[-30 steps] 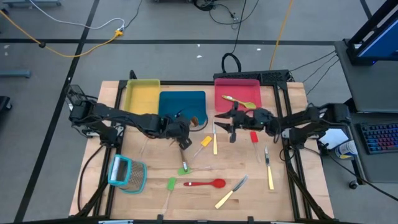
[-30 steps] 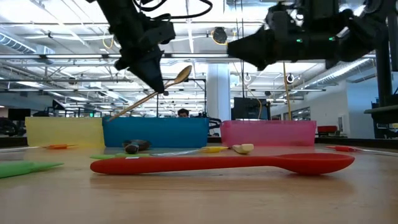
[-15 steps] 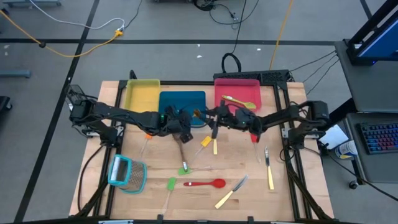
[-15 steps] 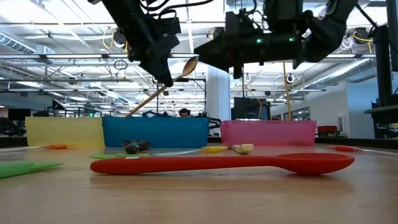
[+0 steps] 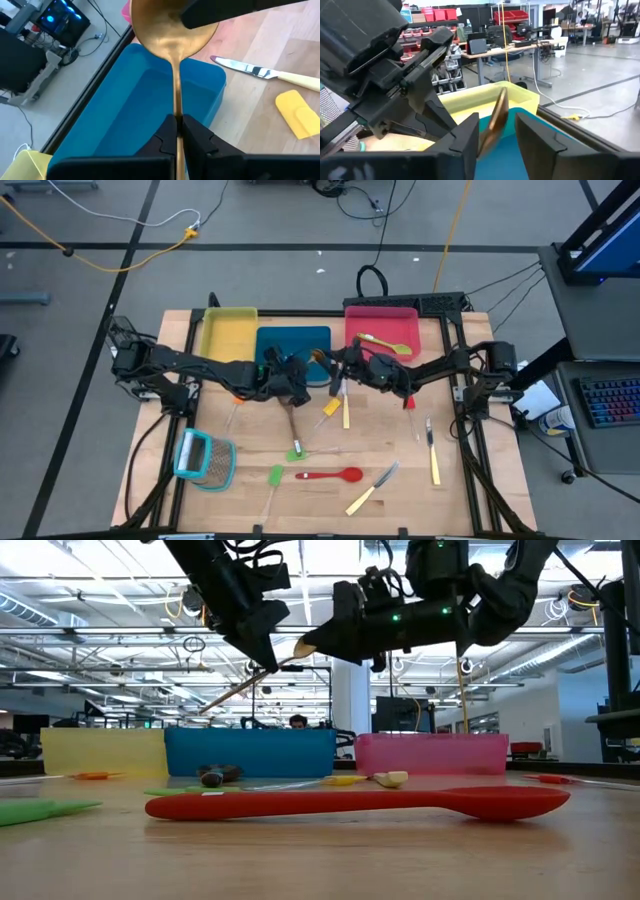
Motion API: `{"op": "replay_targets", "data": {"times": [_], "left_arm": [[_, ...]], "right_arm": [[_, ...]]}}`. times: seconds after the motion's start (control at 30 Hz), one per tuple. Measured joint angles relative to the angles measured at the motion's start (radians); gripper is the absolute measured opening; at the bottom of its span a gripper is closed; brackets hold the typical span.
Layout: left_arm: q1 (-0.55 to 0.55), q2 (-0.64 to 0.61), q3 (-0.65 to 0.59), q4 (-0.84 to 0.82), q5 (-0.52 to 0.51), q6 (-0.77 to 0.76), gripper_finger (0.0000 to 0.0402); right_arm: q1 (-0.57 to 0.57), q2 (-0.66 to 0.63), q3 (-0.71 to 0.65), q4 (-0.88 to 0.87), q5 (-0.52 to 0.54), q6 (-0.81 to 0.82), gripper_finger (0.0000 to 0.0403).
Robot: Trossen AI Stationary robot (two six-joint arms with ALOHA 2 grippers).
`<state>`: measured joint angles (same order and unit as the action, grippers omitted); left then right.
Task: Pick & Place Kitchen Items
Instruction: Put the gold serving spoon into the red bin
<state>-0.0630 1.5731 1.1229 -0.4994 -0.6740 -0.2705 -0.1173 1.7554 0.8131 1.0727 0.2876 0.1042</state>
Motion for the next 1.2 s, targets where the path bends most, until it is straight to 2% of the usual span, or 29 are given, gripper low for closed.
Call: {"op": "replay_targets", "data": {"times": [0.17,0.23,0.9,1.1,1.2], "left_arm": [[-0.002,-0.001,0.0,0.011,0.004,0.001,0.0018],[-0.002,-0.001,0.0,0.022,0.005,0.001,0.002],[0.023,-0.001,0.0,0.031,0.026,-0.02,0.003],[0.035,-0.001,0.0,0.041,0.052,-0.02,0.0077],[0.035,-0.001,0.0,0.04,0.041,-0.02,0.0105]], "right_arm": [[-0.003,0.0,-0.001,0.014,0.003,-0.019,0.0027],[-0.004,0.0,-0.001,0.009,0.006,-0.028,0.0011],[-0.009,-0.002,-0.001,-0.015,0.006,-0.041,0.0004],[-0.009,0.002,-0.002,-0.039,0.007,-0.041,0.0004],[-0.013,0.0,-0.002,-0.032,0.051,-0.045,0.0004]]}}
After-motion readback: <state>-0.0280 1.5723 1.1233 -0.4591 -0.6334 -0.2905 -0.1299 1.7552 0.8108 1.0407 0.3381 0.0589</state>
